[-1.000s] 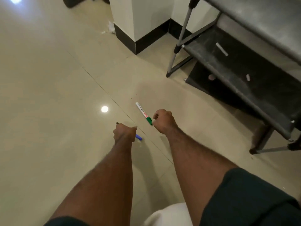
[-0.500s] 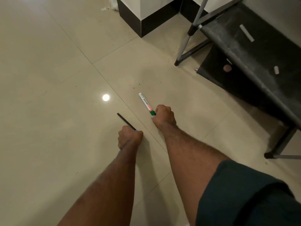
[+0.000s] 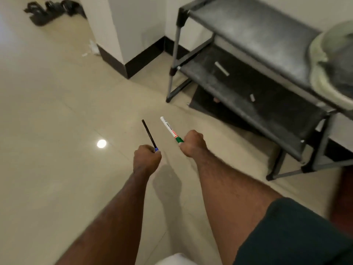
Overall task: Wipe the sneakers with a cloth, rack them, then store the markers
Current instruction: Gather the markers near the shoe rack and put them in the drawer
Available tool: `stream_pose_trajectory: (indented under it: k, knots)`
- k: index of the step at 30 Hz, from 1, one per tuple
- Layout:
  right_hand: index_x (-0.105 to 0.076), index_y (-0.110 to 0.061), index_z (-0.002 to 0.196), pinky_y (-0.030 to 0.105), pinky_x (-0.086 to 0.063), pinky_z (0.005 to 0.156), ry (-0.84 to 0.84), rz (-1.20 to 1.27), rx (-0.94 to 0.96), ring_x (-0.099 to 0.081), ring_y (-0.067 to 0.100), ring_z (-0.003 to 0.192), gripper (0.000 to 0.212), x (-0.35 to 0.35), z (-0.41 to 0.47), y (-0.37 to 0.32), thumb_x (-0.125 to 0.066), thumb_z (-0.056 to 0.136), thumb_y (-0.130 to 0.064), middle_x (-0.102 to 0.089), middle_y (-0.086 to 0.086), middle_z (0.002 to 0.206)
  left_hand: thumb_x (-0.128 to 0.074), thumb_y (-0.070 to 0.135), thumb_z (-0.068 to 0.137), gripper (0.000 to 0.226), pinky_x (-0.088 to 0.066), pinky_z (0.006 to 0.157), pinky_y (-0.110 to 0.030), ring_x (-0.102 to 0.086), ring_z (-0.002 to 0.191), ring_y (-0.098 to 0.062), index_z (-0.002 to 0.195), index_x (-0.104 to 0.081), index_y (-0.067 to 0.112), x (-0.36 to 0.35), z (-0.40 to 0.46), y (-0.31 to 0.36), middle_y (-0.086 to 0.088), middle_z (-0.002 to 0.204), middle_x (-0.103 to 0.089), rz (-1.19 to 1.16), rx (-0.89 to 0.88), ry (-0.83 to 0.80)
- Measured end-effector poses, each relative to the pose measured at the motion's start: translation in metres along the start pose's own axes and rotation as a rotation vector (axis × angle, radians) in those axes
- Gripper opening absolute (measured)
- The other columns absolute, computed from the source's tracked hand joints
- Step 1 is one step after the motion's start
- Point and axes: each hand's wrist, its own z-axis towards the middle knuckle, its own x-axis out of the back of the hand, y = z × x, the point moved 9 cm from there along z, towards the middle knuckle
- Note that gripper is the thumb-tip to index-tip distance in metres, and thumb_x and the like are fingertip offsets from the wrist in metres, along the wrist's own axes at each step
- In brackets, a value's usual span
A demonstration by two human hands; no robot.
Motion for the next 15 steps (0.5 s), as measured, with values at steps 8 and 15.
stream_pose_trajectory:
  k: [8,15]
  knots:
    - [-0.070,-0.016,0.110,0.032,-0.056,0.088,0.291,0.141,-0.071,-0.067,0.025,0.103,0.035,0.228,-0.080,0.054,-0.076,0.077,-0.028,-0.067,0.009,0.116,-0.072,0.022,0.080,0.021,-0.061,0.069,-0.042,-0.069,0.068,-0.026,0.067,-0.066,0.006,0.005,-0.110,0.226,-0.010,0.069,-0.067,0.148,-0.481,-0.179]
    - [-0.076,-0.011,0.098,0.036,-0.053,0.093,0.465,0.211,-0.077,-0.063,0.029,0.107,0.020,0.335,-0.239,0.158,-0.070,0.084,-0.024,-0.072,0.012,0.104,-0.073,0.016,0.081,0.022,-0.046,0.048,-0.019,-0.062,0.048,-0.013,0.073,-0.068,-0.004,-0.004,-0.264,0.324,-0.008,0.061,-0.069,0.325,-0.688,-0.324]
